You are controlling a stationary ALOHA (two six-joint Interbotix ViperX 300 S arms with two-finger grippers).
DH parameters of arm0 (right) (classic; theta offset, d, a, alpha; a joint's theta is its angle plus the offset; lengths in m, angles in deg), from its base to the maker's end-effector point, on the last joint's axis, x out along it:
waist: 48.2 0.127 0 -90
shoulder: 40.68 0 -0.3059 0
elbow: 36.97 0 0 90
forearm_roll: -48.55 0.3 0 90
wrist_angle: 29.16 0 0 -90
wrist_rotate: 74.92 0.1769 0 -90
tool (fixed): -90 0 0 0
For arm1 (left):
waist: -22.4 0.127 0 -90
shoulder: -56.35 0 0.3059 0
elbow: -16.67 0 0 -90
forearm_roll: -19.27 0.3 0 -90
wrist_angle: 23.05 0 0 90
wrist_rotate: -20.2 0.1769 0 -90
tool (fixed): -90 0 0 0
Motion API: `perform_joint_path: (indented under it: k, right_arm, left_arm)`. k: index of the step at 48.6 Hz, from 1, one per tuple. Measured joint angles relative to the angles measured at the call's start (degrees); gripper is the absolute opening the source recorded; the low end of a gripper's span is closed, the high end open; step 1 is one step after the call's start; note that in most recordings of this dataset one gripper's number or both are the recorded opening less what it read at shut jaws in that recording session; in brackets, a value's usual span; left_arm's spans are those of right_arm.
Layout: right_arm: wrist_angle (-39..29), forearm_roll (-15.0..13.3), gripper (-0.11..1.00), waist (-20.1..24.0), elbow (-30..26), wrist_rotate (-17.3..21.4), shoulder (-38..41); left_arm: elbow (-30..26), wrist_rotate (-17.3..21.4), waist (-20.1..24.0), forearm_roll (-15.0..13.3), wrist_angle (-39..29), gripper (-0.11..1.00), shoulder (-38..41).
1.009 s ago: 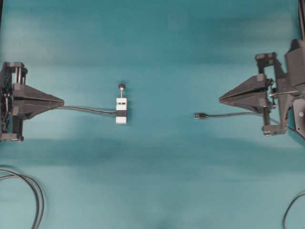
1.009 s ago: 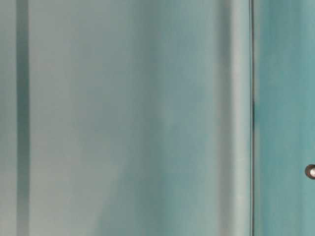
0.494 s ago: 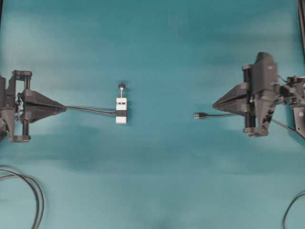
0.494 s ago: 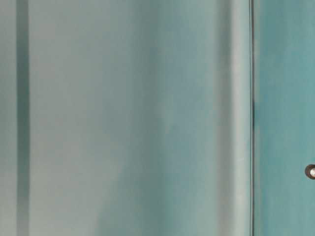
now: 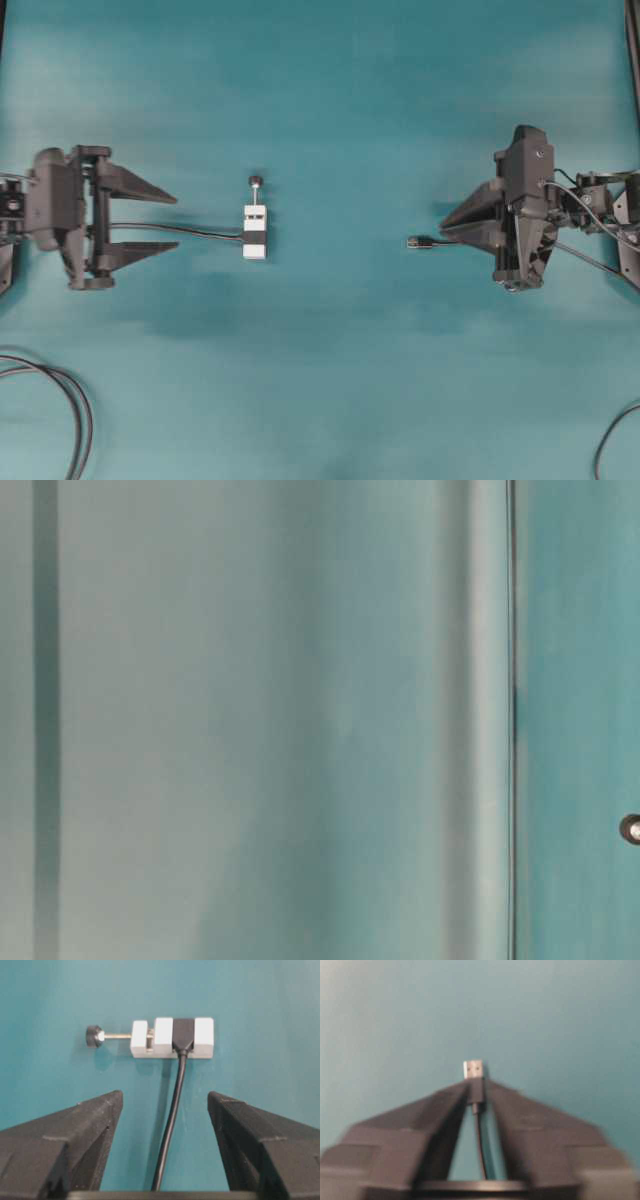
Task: Insert the USB cable into the female connector supported by the left arm.
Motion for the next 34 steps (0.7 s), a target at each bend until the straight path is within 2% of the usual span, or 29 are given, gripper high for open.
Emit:
perform_joint_path:
  k: [3, 6, 14, 34]
  right_arm:
    - [0.18, 0.0, 0.57, 0.0, 0.0, 0.35, 0.09]
    - [0.18, 0.0, 0.61, 0.0, 0.0, 0.53, 0.09]
    - [0.18, 0.0, 0.56, 0.0, 0.09, 0.62, 0.7]
    - [0.7, 0.0, 0.56, 0.97, -2.02, 0.62, 6.94]
  left_arm:
    - [-0.7, 0.0, 0.0, -0.09, 0.62, 0.79, 1.67]
    - [-1.41, 0.09, 0.09, -0.09, 0.97, 0.79, 2.72]
    - [-2.2, 0.0, 0.0, -0.18, 1.14, 0.79, 3.43]
    - [-2.2, -0.09, 0.09, -0.18, 1.14, 0.79, 3.43]
